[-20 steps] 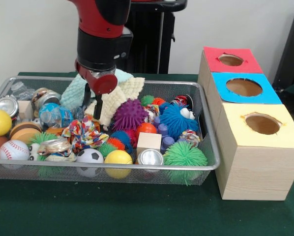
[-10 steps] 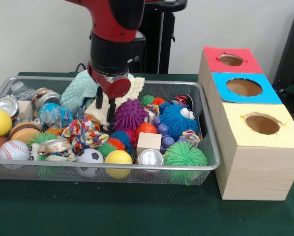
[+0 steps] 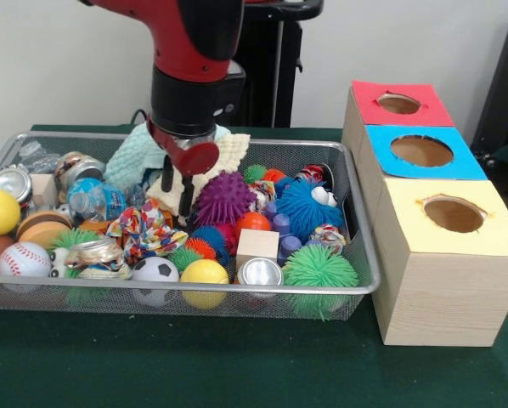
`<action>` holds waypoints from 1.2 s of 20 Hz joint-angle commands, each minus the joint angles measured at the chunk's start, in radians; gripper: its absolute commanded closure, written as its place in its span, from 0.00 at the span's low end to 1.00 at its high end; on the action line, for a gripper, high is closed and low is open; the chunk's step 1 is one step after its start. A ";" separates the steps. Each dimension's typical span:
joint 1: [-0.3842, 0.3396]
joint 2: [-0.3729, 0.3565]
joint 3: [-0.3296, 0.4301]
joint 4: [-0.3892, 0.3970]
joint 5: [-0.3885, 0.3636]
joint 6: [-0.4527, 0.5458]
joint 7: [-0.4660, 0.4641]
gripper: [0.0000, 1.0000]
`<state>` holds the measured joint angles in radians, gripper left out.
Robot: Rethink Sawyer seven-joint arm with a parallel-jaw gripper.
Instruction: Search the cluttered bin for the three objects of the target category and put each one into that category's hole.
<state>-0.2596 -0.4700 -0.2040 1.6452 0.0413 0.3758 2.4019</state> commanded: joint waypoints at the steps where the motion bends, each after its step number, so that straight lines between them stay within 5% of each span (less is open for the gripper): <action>1: -0.050 0.041 0.067 -0.043 0.013 0.014 0.056 0.00; 24: -0.014 0.018 0.055 -0.099 0.041 0.102 0.086 0.00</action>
<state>-0.2807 -0.4600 -0.2046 1.6212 0.0415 0.3762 2.4019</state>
